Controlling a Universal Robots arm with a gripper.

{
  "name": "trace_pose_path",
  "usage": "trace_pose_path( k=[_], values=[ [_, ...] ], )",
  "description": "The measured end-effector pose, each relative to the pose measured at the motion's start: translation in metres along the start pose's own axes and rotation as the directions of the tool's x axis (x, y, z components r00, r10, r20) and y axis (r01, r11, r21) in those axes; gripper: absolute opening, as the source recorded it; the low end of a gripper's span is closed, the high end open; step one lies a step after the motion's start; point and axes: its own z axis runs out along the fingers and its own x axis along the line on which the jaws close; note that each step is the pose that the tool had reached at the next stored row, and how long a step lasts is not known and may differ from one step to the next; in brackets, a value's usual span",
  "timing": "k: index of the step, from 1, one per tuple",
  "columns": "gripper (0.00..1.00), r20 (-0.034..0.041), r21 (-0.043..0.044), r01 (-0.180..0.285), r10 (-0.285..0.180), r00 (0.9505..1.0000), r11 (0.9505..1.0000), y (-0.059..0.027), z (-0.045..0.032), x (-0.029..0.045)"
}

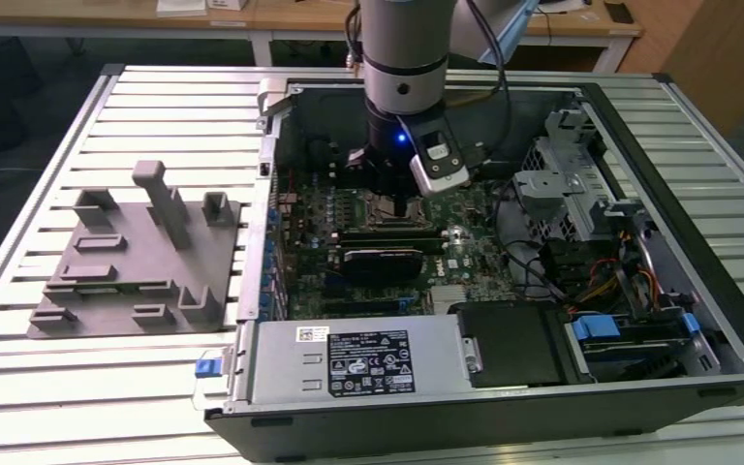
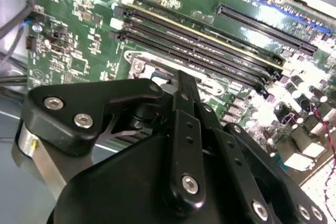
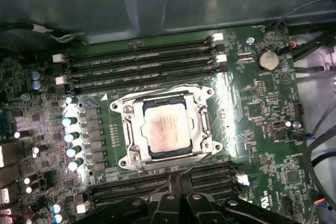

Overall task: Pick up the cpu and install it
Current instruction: 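Install the second cpu locking lever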

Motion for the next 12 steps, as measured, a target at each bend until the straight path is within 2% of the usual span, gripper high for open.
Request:
trace_pose_path(
  k=[8, 12],
  values=[
    [0.11, -0.0025, -0.0045, 0.058, -0.058, 0.9983, 0.9983, -0.0018, 0.004, 0.0063],
    [0.11, -0.0031, -0.0058, 0.075, -0.075, 0.9972, 0.9972, -0.0031, 0.0061, 0.0129]
  ],
)
